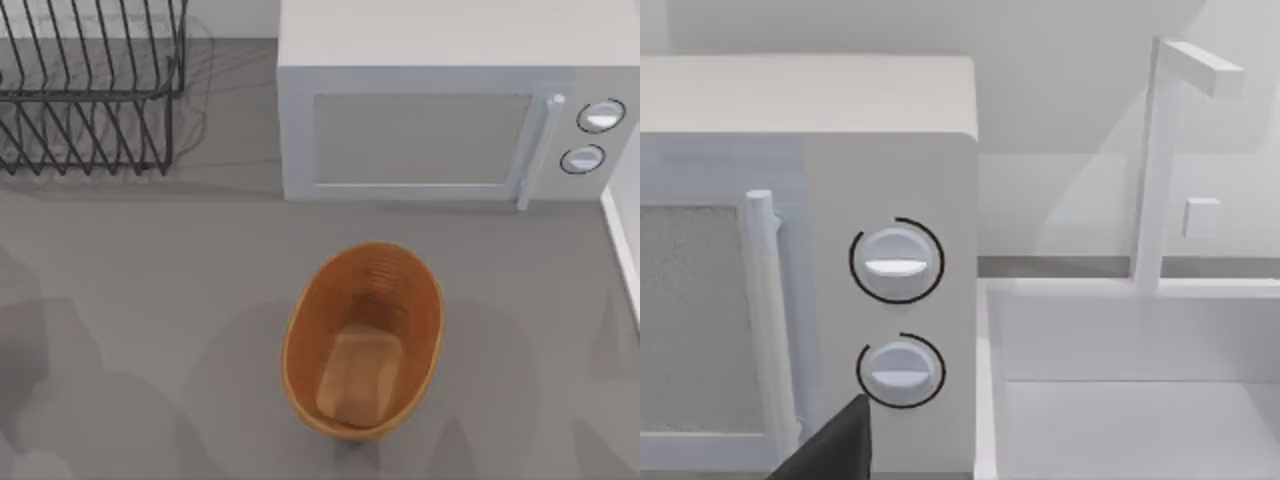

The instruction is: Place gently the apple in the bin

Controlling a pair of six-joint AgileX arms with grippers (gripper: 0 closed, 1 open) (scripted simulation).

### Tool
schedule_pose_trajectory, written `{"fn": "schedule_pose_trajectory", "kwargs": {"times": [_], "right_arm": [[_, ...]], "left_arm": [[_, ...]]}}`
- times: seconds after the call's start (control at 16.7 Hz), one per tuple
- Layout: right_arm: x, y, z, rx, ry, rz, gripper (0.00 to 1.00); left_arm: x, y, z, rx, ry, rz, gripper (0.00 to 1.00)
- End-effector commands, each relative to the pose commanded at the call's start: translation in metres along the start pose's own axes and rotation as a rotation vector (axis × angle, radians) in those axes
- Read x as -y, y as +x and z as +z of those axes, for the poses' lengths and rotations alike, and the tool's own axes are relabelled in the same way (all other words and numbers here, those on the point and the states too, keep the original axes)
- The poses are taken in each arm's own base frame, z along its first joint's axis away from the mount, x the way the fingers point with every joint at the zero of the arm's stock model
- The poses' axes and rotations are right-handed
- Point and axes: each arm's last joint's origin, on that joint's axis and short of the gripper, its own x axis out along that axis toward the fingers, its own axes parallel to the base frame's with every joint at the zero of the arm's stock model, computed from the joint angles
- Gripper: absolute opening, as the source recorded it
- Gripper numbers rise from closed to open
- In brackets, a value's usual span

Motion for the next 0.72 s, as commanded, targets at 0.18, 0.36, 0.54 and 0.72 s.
{"fn": "schedule_pose_trajectory", "kwargs": {"times": [0.18,0.36,0.54,0.72], "right_arm": [[0.0,0.0,0.0,0.0,0.0,0.0,1.0],[0.0,0.0,0.0,0.0,0.0,0.0,1.0],[0.0,0.0,0.0,0.0,0.0,0.0,1.0],[0.0,0.0,0.0,0.0,0.0,0.0,1.0]], "left_arm": [[-0.002,-0.005,0.0,0.001,0.003,0.025,0.0],[-0.007,-0.015,0.001,0.002,-0.001,0.029,0.0],[-0.013,-0.046,0.004,0.003,-0.002,0.032,0.0],[-0.013,-0.088,0.009,-0.002,0.001,0.017,0.0]]}}
